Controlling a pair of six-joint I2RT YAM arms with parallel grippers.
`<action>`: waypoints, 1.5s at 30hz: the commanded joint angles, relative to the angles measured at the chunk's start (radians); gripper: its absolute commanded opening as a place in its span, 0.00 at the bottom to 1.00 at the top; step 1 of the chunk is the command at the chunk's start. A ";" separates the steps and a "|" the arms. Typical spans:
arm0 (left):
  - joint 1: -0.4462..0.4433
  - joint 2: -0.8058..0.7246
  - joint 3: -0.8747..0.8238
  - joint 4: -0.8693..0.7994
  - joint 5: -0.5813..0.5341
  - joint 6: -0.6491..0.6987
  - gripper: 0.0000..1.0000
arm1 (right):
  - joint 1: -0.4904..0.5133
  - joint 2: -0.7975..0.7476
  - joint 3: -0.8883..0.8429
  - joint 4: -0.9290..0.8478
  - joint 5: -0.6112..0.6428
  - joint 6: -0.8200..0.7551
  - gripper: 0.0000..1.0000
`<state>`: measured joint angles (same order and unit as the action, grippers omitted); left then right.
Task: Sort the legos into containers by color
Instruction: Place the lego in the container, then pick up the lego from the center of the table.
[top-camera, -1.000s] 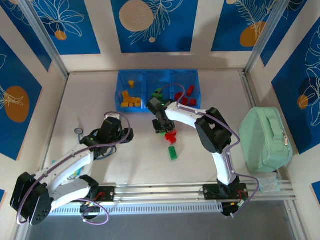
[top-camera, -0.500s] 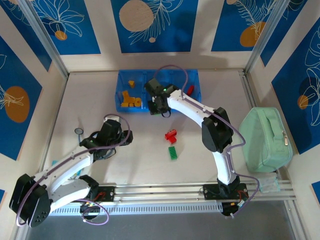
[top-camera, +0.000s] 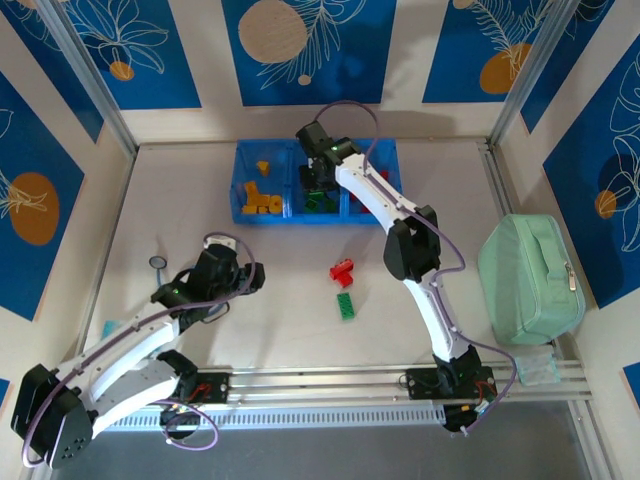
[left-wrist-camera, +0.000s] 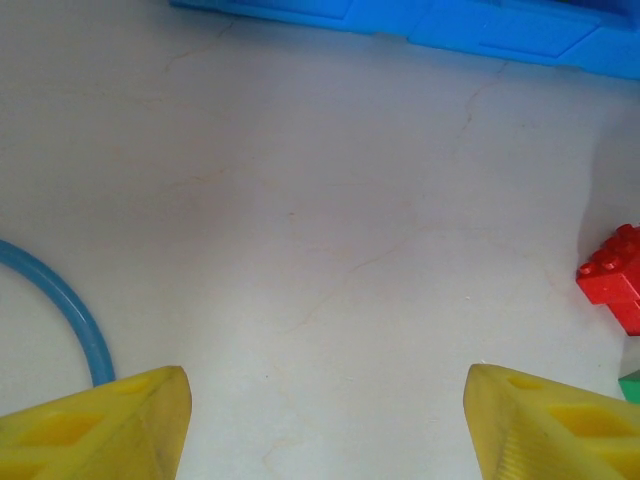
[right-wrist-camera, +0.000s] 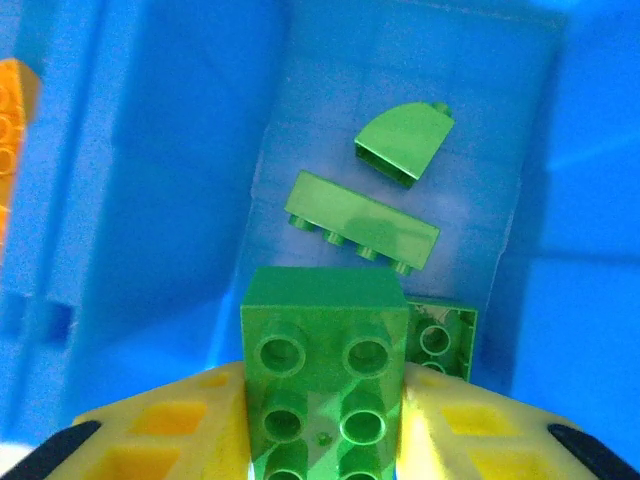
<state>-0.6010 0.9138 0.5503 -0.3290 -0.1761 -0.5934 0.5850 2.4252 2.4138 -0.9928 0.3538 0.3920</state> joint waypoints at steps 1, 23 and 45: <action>-0.018 -0.012 -0.008 -0.003 0.017 0.026 0.72 | 0.004 0.002 0.060 -0.070 0.029 -0.003 0.67; -0.275 0.386 0.235 0.131 0.044 0.174 0.72 | -0.041 -0.733 -0.874 0.368 0.000 0.108 0.74; -0.318 0.961 0.665 0.110 0.187 0.249 0.67 | -0.287 -1.332 -1.566 0.496 -0.137 0.195 0.74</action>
<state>-0.9104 1.8393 1.1709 -0.1745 0.0196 -0.3748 0.3180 1.1313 0.8841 -0.5224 0.2684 0.5667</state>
